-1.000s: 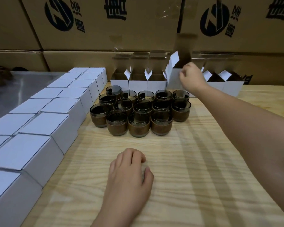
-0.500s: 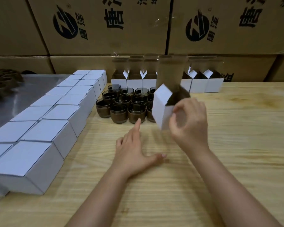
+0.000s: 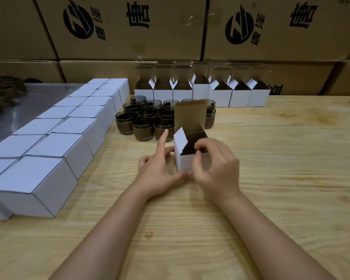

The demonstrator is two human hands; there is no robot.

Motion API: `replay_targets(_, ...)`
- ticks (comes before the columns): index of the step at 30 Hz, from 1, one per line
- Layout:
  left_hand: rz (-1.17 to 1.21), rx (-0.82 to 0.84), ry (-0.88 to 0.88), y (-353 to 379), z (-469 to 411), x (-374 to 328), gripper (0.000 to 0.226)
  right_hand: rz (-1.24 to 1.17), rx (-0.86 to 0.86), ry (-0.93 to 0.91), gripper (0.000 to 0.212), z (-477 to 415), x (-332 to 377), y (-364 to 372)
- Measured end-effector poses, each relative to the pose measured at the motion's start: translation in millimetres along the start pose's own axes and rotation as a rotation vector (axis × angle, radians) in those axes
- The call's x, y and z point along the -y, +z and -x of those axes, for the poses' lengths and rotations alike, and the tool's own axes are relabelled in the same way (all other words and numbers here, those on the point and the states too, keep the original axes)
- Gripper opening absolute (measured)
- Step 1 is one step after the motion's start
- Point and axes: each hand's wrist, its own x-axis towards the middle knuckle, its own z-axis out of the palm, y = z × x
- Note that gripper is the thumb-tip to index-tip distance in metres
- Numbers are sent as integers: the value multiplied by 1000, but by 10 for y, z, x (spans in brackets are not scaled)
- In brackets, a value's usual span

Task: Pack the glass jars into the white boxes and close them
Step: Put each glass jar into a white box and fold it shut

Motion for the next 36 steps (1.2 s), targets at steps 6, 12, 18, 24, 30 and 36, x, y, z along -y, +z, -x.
replay_targets(6, 0, -20, 27, -23, 6, -31, 114, -89, -57, 63, 19, -77, -183, -21)
replay_targets(12, 24, -15, 53, -52, 34, -61, 110, -39, -126, 208, 9, -85, -376, -73)
replay_targets(18, 152, 1, 107, -78, 69, -68, 108, -217, 35, 291, 16, -61, -458, -62)
replay_targets(24, -27, 69, 208, -84, 72, -100, 102, -337, 68, 342, 16, -52, -476, -73)
replay_targets(30, 63, 41, 202, -69, 80, -60, 92, -408, 107, 395, 18, -50, -466, -92)
replay_targets(36, 261, 41, 47, -70, 65, 24, 87, -358, 124, 370, 23, -73, -480, -120)
